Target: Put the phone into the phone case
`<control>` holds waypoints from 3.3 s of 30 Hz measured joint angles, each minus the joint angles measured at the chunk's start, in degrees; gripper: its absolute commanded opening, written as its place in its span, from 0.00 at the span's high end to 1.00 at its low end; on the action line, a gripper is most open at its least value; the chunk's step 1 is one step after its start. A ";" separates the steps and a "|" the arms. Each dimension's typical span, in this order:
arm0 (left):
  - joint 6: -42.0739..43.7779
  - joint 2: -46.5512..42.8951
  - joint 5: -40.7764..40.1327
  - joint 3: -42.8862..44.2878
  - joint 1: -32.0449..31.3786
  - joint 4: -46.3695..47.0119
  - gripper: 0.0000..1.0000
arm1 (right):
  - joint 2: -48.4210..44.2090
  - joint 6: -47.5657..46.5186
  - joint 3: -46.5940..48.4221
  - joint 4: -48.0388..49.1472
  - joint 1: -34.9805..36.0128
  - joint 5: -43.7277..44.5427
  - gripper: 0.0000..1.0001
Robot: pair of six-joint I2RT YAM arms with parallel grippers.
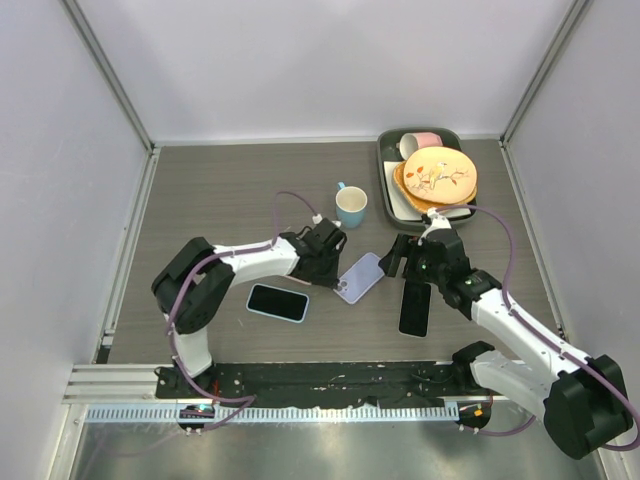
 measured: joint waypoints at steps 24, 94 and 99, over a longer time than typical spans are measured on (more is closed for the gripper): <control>44.76 5.66 -4.11 11.45 -0.15 -9.35 0.83 | -1.16 -1.03 -0.04 -0.66 -1.73 0.07 0.20; 4.50 -19.21 33.77 -20.33 15.19 25.97 0.31 | 4.74 4.26 2.78 -6.21 13.70 -4.20 0.16; 1.88 -19.17 32.79 -23.12 10.99 25.66 0.31 | -1.25 7.43 1.46 -13.09 7.74 -2.69 0.19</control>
